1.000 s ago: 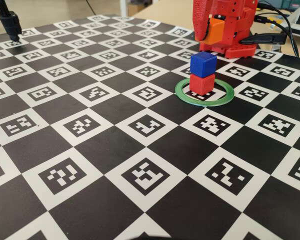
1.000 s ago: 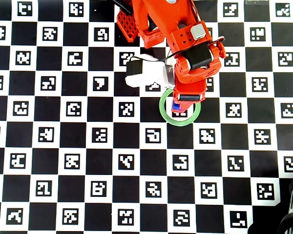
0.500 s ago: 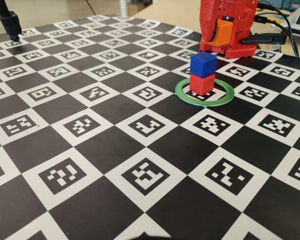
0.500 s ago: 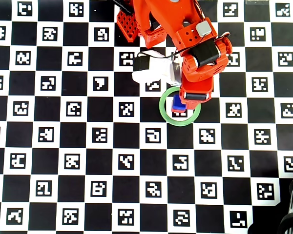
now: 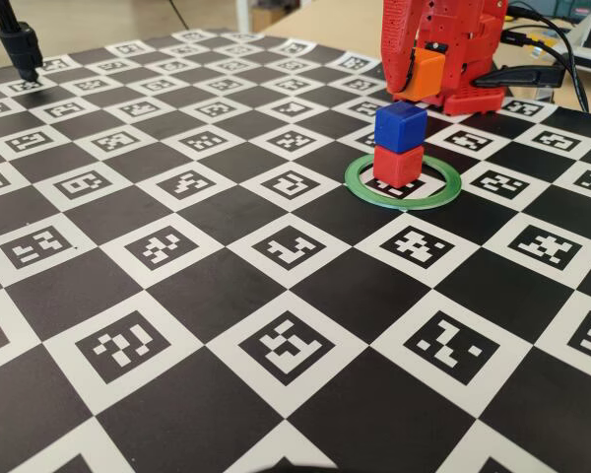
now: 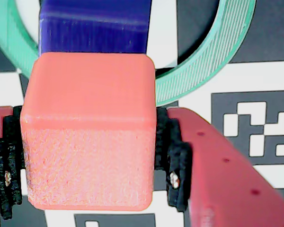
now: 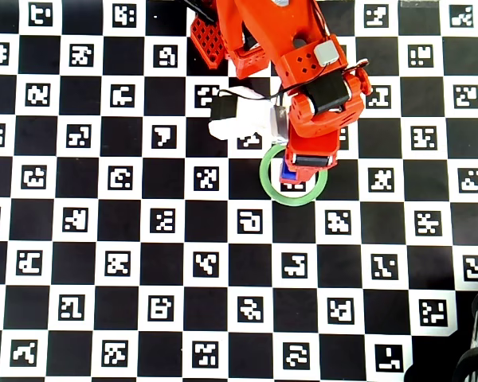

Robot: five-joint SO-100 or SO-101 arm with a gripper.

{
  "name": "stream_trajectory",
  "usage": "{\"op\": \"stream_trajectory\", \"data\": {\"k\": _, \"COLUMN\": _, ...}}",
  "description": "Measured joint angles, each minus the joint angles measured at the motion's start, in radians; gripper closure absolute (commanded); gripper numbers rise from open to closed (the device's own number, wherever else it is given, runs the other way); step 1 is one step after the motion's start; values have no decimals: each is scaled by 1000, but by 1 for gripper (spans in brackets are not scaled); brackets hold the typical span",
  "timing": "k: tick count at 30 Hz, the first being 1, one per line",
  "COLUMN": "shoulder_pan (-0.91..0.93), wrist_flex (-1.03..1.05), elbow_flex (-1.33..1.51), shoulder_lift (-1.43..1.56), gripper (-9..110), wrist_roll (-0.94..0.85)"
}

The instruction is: Grab the red cube then put it in the green circle then put the blue cube on top and finally the orange cube on top

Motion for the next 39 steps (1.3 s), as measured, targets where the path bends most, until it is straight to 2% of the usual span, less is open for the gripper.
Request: {"op": "stream_trajectory", "data": {"k": 39, "shoulder_pan": 28, "wrist_flex": -44, "elbow_flex": 52, "shoulder_lift": 0, "gripper": 98, "wrist_roll": -18}}
